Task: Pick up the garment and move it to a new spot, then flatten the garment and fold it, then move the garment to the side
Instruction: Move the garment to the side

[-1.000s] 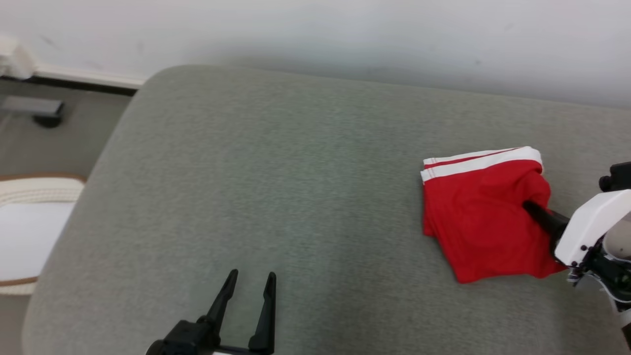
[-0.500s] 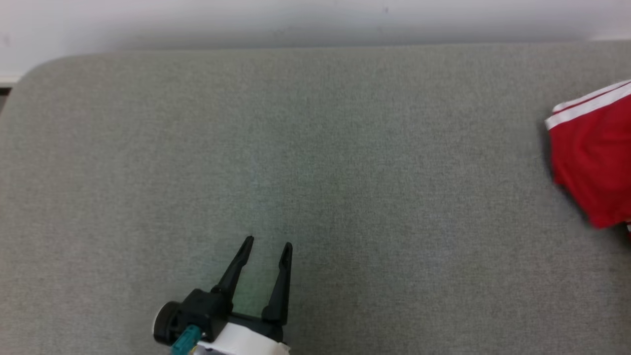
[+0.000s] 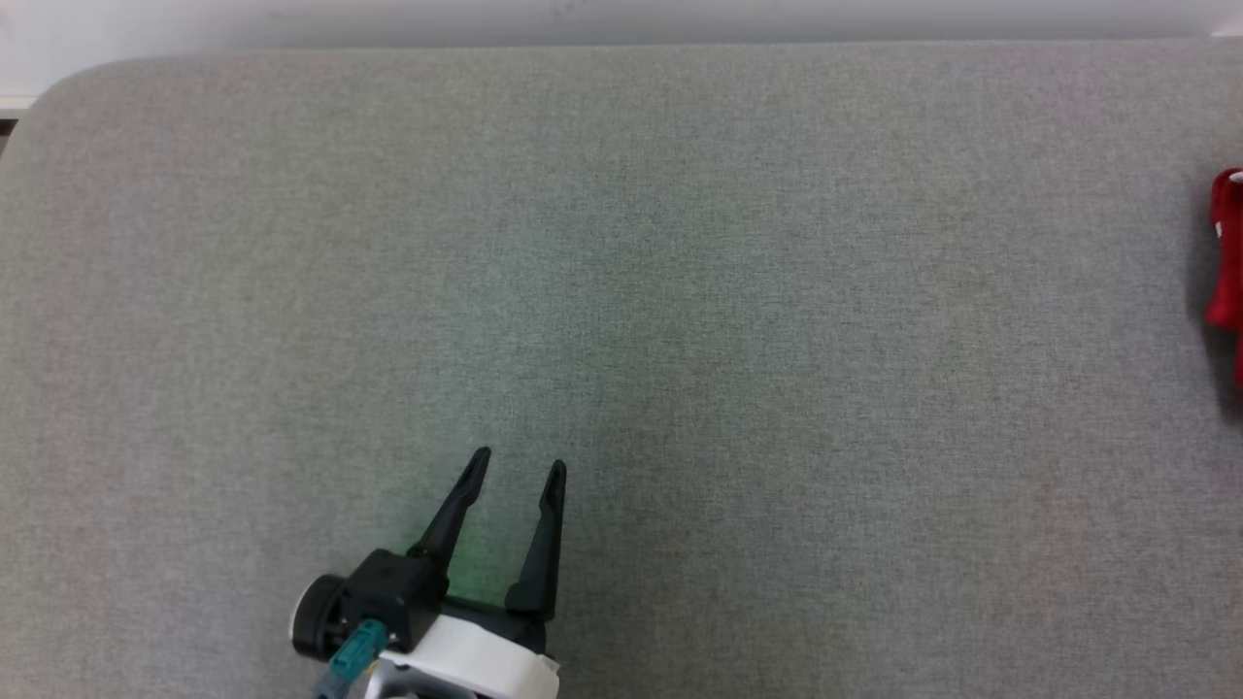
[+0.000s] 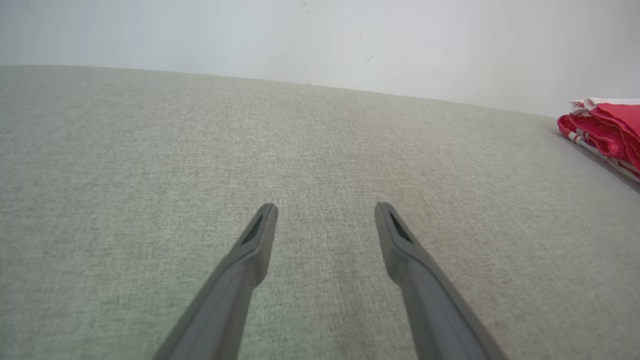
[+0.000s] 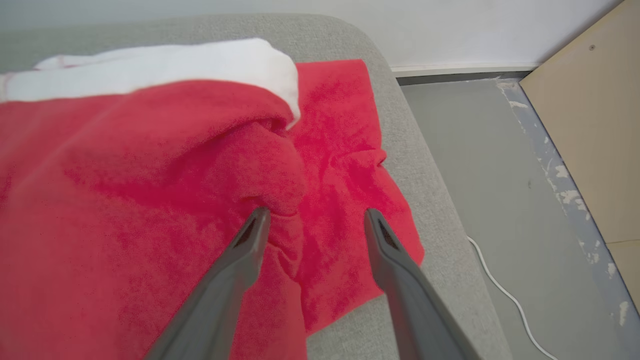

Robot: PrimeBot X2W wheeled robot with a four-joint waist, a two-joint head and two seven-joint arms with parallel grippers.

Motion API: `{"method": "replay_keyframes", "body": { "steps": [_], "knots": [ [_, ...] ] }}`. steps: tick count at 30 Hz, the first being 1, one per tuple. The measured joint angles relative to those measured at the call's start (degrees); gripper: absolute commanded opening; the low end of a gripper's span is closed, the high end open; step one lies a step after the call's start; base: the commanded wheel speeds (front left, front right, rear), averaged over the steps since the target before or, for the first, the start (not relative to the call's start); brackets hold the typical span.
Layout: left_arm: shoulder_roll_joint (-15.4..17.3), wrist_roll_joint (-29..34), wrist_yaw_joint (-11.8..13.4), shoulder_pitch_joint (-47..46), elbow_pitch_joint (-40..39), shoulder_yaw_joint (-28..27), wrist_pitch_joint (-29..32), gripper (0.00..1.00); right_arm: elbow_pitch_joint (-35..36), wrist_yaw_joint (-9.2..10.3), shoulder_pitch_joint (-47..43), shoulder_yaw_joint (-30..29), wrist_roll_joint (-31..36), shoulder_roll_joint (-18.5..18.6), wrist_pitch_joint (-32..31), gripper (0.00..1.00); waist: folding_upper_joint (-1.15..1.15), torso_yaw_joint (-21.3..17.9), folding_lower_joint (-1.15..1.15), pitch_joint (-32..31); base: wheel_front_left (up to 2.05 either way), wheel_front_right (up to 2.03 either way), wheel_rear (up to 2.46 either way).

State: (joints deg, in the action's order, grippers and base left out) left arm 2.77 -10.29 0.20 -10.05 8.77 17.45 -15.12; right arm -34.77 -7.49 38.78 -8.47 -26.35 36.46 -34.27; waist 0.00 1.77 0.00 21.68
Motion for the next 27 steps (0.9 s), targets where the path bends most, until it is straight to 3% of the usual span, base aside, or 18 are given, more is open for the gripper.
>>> {"method": "replay_keyframes", "body": {
  "steps": [8,13,18,24,27],
  "knots": [
    [0.0,-0.1,0.3,1.0,0.5,-1.0,0.0,1.00,-0.5,-0.02,-2.7,-5.7,9.1,-2.4,8.0,1.00,0.00,-0.6,0.00,-2.8,0.00,0.00,0.00],
    [0.0,-1.3,0.9,3.2,0.1,-1.7,0.0,1.00,7.0,-0.03,-7.2,-7.3,6.1,-5.7,14.1,1.00,0.00,-1.0,0.00,-6.0,0.00,0.00,0.00],
    [0.0,-1.8,1.1,5.4,0.7,-3.5,0.0,1.00,16.3,-0.03,-15.8,-8.3,5.1,-6.7,19.0,1.00,0.00,-1.3,0.00,-9.5,0.00,0.00,0.00],
    [0.0,-1.6,1.9,9.5,0.8,-7.3,0.0,1.00,25.5,-0.05,-25.8,-6.8,6.8,-12.5,27.3,1.00,0.00,-2.1,-0.01,-14.0,0.00,0.00,0.00],
    [0.0,-1.0,1.9,12.1,-0.2,-9.6,0.0,1.00,28.8,-0.05,-32.3,-4.5,10.8,-17.6,34.8,1.00,-0.01,-2.8,-0.01,-17.0,0.00,0.00,0.00]
  ]
}}
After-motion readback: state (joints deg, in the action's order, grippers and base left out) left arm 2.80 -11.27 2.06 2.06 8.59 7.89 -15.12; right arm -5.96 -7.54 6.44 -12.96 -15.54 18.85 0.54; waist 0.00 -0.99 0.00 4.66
